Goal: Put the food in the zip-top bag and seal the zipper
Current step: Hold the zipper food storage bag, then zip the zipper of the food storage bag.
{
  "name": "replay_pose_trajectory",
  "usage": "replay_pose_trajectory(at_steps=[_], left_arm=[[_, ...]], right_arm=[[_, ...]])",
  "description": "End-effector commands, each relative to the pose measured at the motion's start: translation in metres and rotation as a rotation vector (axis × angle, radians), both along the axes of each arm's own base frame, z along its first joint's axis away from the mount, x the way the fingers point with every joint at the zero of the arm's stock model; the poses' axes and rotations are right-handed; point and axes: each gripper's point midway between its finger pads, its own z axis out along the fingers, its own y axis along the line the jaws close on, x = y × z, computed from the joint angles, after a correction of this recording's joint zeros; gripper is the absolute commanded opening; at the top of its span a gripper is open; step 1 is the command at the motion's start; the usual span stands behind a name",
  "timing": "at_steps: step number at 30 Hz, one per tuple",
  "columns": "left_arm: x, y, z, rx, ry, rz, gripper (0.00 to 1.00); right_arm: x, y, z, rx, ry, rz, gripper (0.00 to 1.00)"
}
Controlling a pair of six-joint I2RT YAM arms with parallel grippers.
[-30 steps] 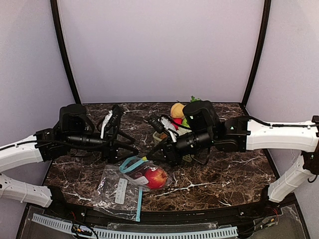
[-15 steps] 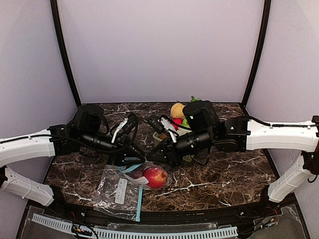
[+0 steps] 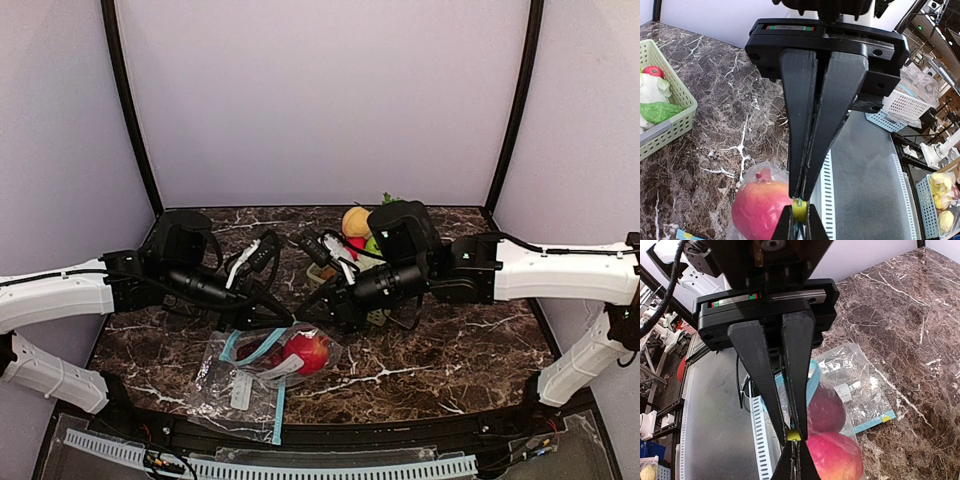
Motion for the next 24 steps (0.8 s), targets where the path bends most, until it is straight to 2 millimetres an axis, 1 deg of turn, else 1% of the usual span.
replay_pose_trajectory(at_steps=[1, 10, 17, 24], left_arm=[[-0.005, 0.0, 0.005, -0.027, 0.003, -0.015, 0.01], [-0.003, 0.005, -0.009, -0.003, 0.016, 0.019, 0.01], [-0.002, 0.008, -0.021, 0.026, 0.021, 0.045, 0.01], [-0.001, 0.011, -0.033, 0.061, 0.025, 0.058, 0.01]], right_arm=[[0.01, 0.001, 0.012, 0.022, -0.024, -0.037, 0.0], [0.033, -0.015, 0.014, -0.033, -0.09, -0.178, 0.0], [0.043, -0.028, 0.016, -0.061, -0.128, -0.252, 0.0], [0.058, -0.045, 0.016, -0.115, -0.176, -0.354, 0.0]])
